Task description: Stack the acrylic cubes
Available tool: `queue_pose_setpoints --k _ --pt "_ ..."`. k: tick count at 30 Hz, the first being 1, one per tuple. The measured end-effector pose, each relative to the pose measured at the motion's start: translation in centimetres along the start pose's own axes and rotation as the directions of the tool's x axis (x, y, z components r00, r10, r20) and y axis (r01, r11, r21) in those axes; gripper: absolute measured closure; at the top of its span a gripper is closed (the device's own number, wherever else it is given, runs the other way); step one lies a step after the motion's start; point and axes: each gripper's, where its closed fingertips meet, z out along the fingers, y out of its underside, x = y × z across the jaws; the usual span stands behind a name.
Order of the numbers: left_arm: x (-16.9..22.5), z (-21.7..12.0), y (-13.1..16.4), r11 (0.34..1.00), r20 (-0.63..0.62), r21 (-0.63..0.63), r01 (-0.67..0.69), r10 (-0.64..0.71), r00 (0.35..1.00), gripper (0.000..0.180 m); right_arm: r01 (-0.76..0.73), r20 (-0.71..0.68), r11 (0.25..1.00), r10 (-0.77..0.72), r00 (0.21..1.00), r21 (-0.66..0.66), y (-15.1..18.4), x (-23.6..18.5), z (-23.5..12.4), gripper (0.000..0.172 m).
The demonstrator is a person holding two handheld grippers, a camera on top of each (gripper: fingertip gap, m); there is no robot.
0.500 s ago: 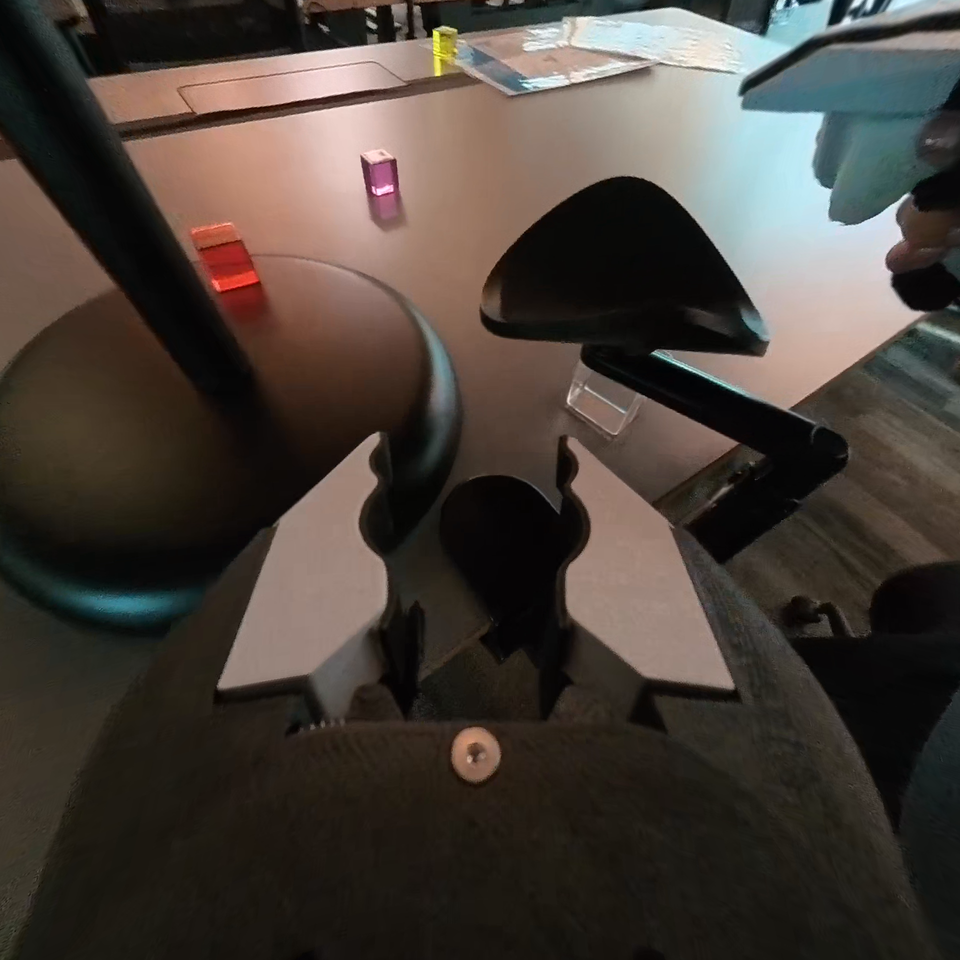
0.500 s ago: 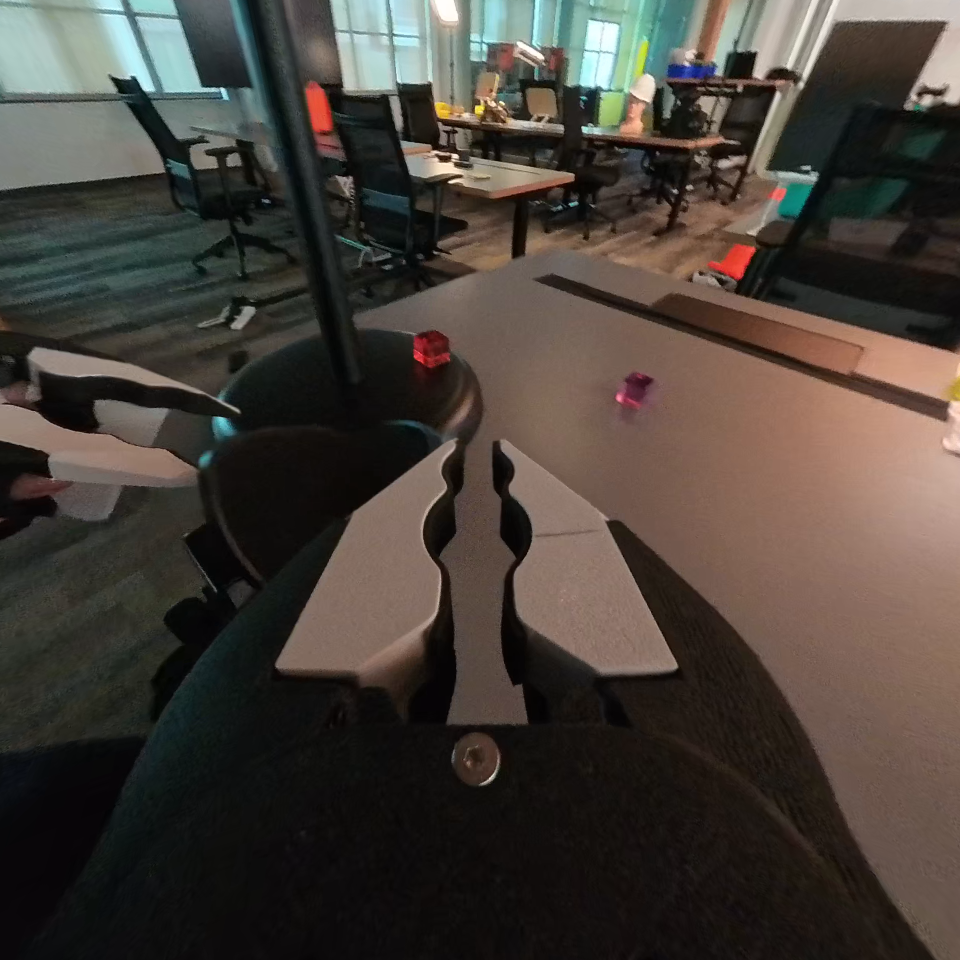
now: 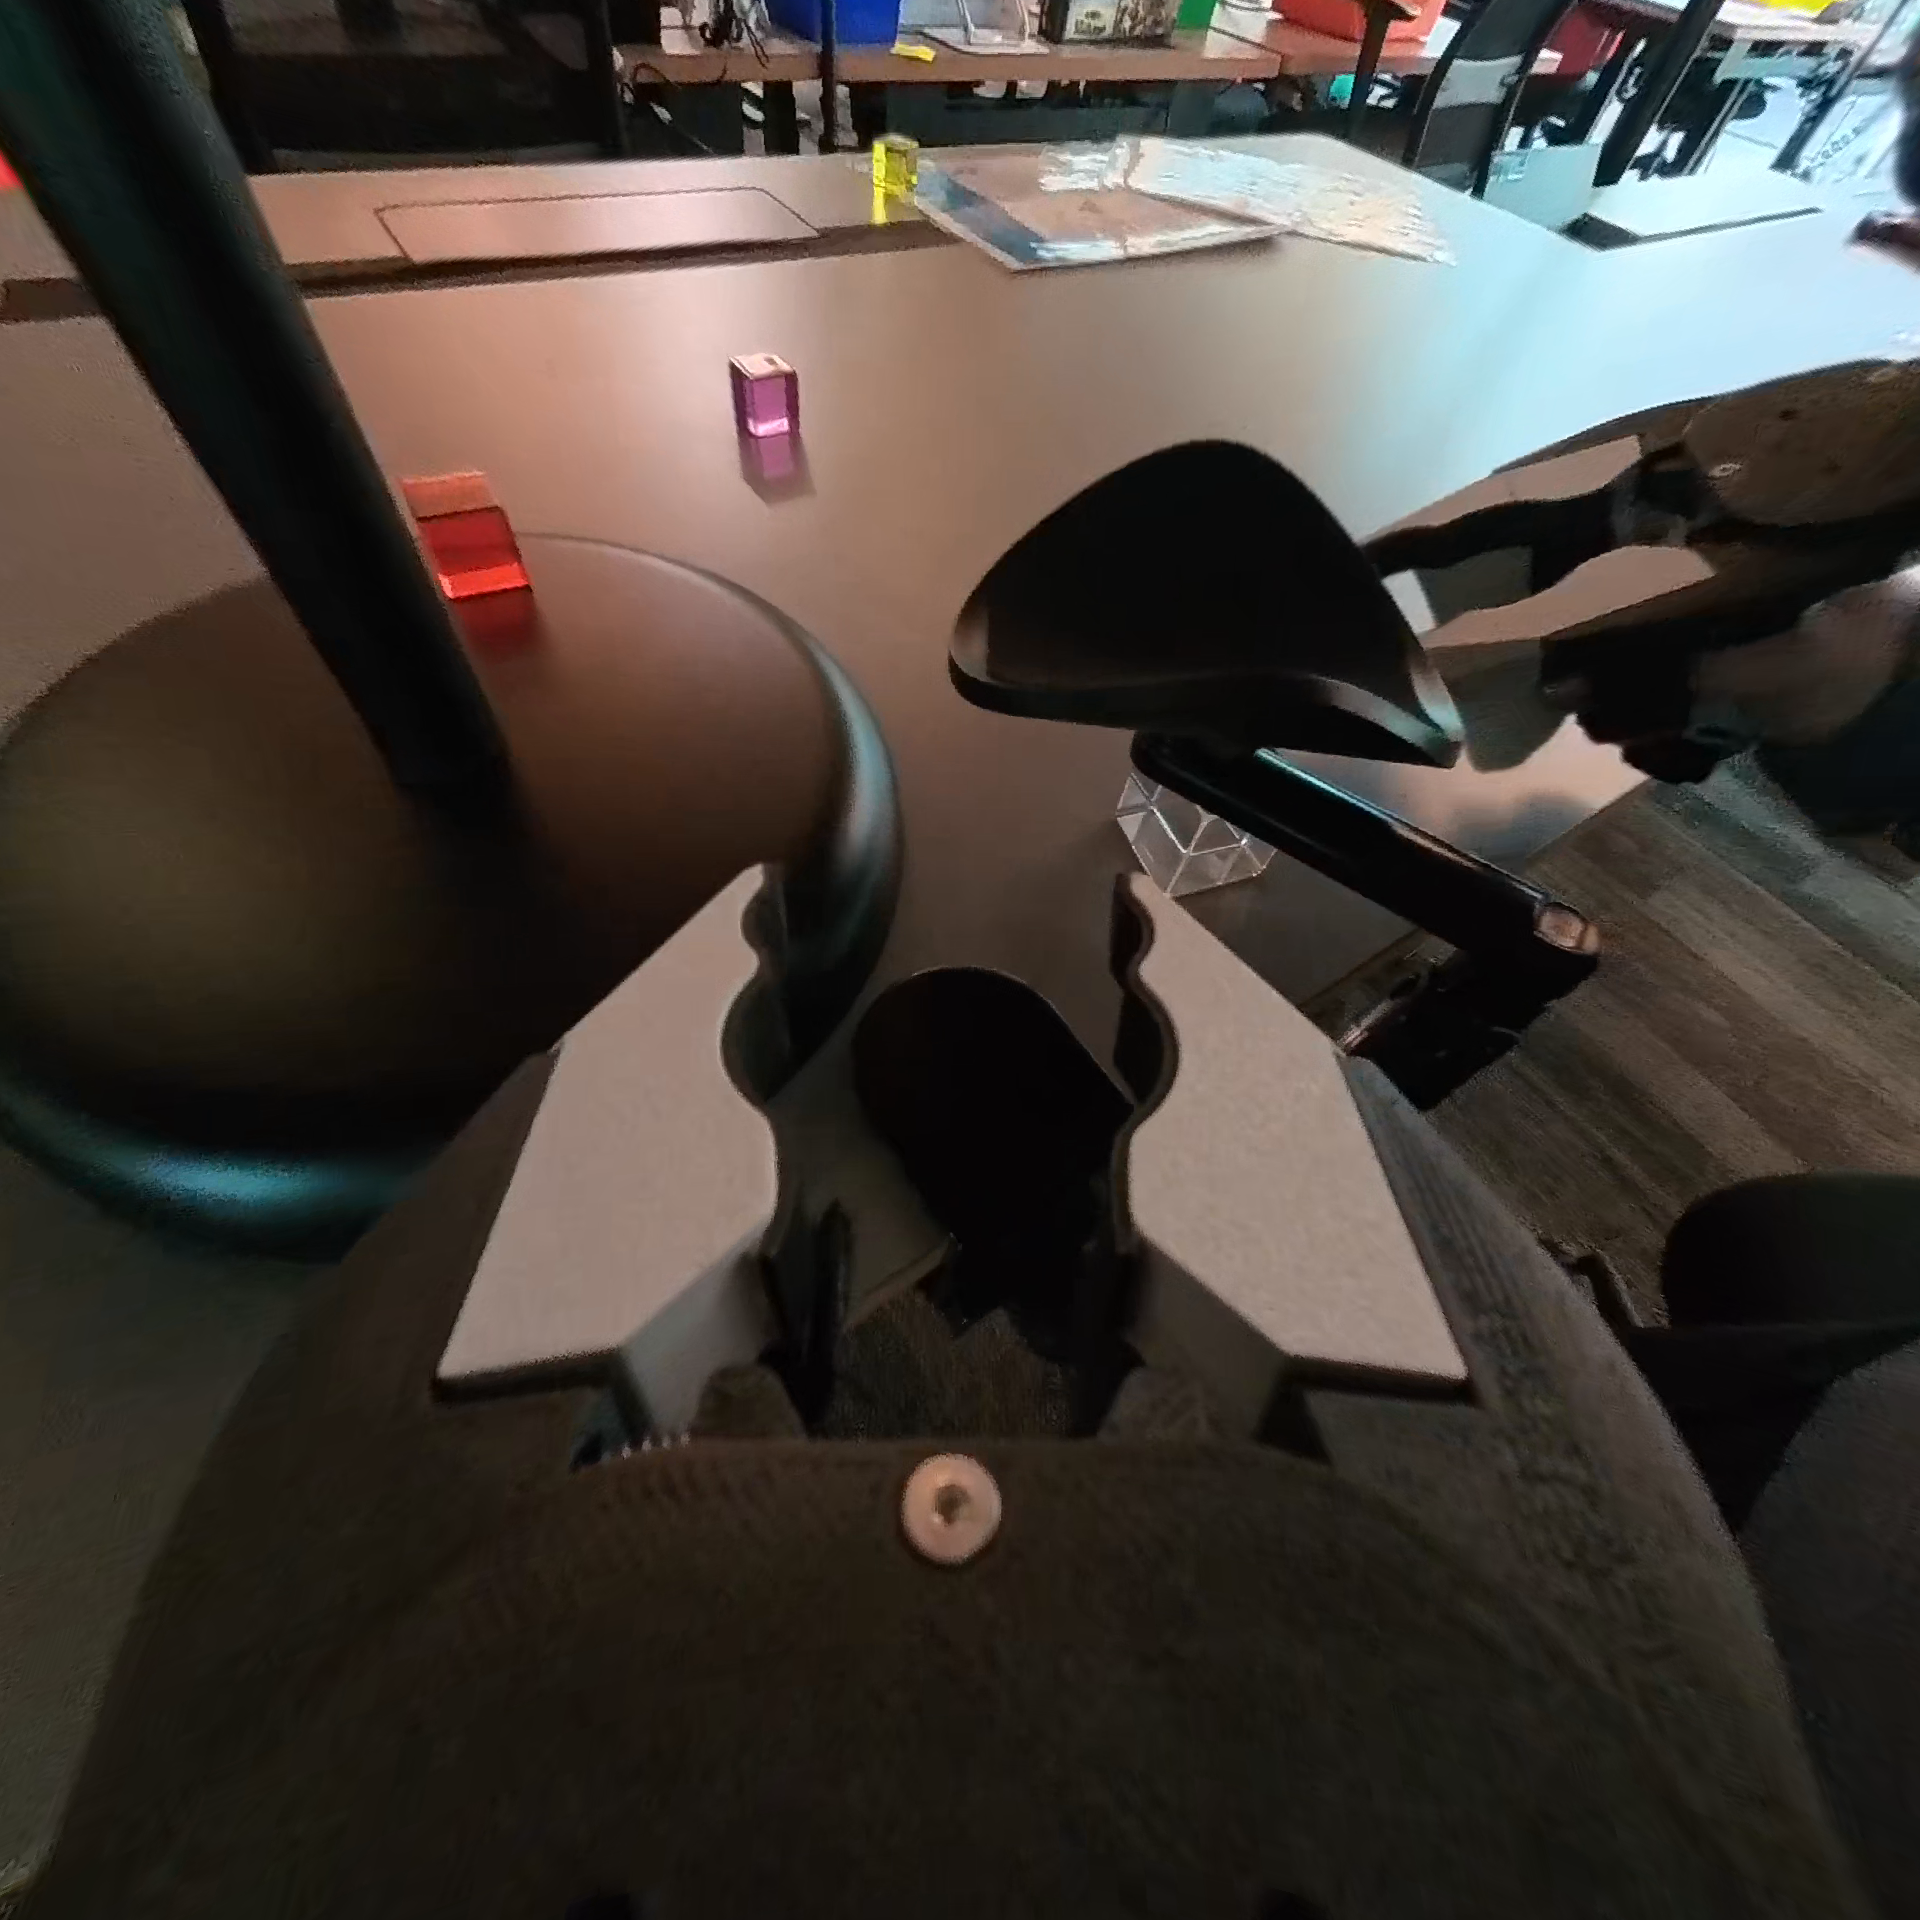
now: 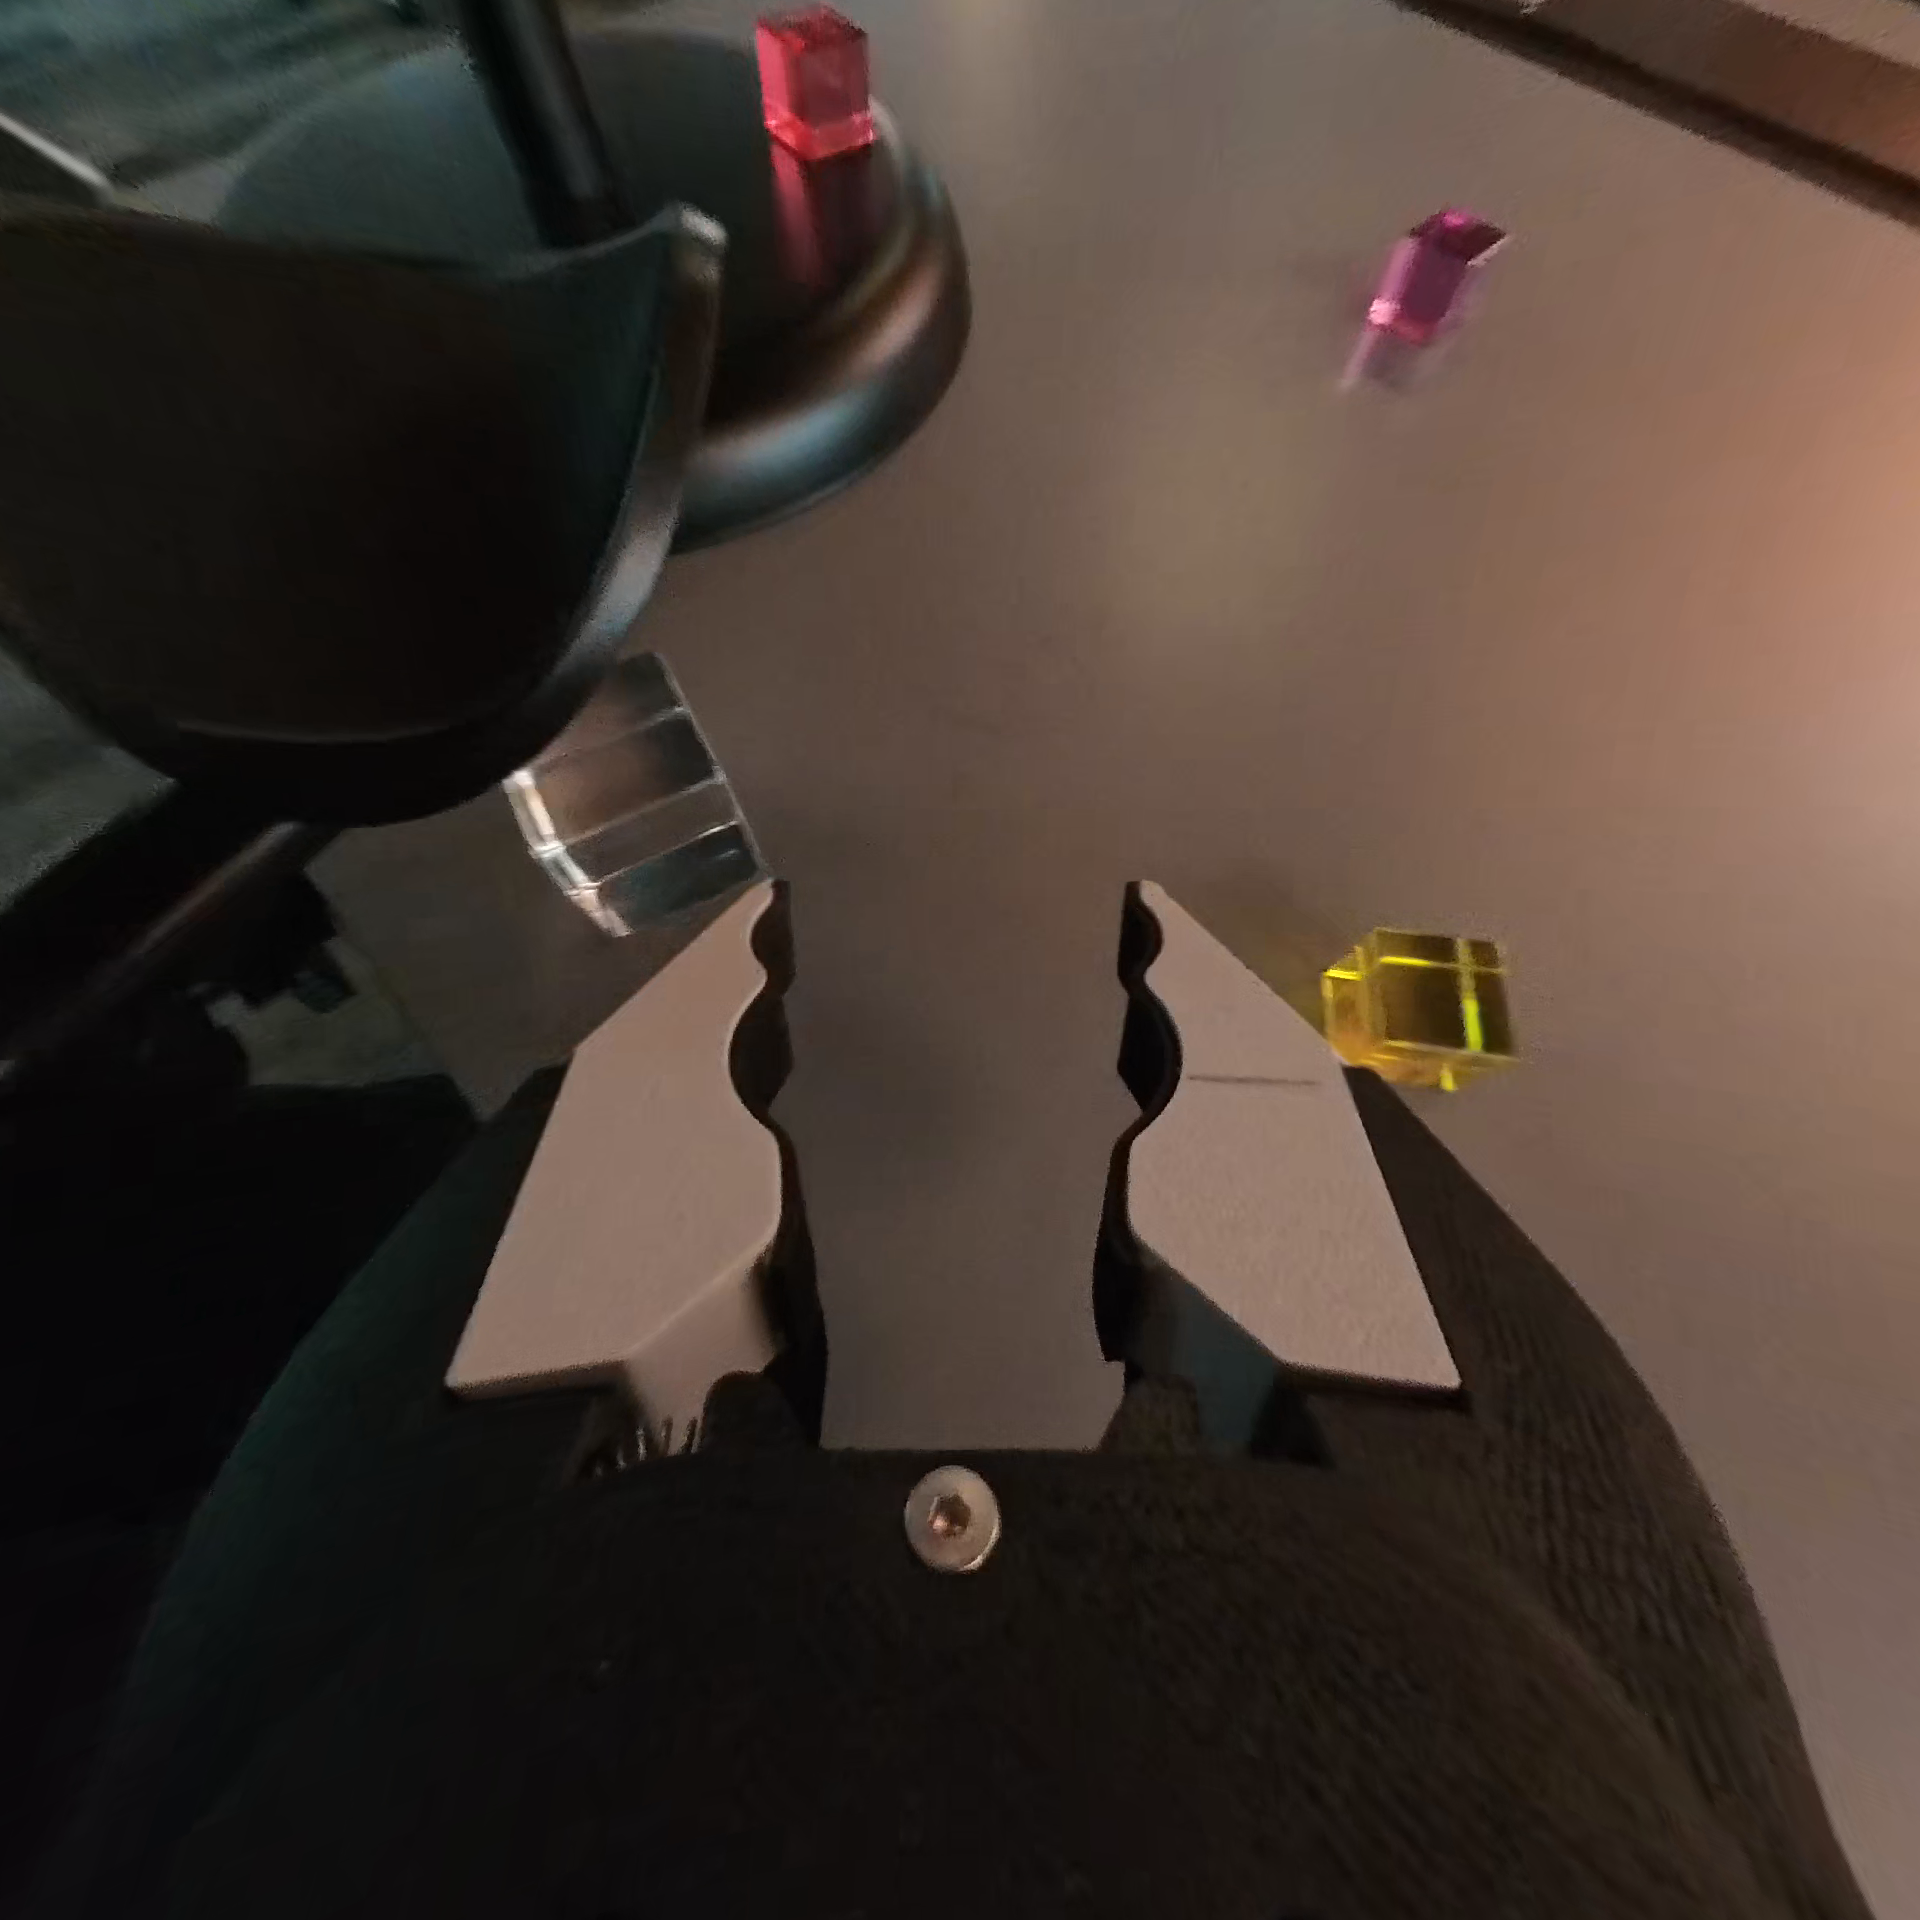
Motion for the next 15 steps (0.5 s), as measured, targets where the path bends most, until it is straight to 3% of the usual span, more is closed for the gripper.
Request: queue_pose_setpoints --k 2,6,10,15 --pt "-0.2 -0.6 0.0 1.0 0.011 0.0 0.001 -0.001 1.0 0.118 -0.006 0.007 0.999 0.006 1.0 0.031 -0.3 0.0 0.0 0.11" --pt "-0.2 -1.4 0.6 1.0 0.02 -0.018 0.001 -0.001 1.0 0.118 0.06 0.321 0.998 -0.063 0.945 0.019 0.6 -5.1 0.6 0.094" --pt "0.0 -1.7 1.0 1.0 0.018 -0.026 0.008 -0.007 1.0 0.118 0.16 0.398 0.987 -0.16 0.903 0.035 0.3 -6.8 1.7 0.084" --pt "0.6 -1.3 0.9 1.0 0.004 -0.029 0.002 -0.001 1.0 0.118 0.203 0.46 0.979 -0.187 0.868 0.014 -0.3 -8.3 3.5 0.092"
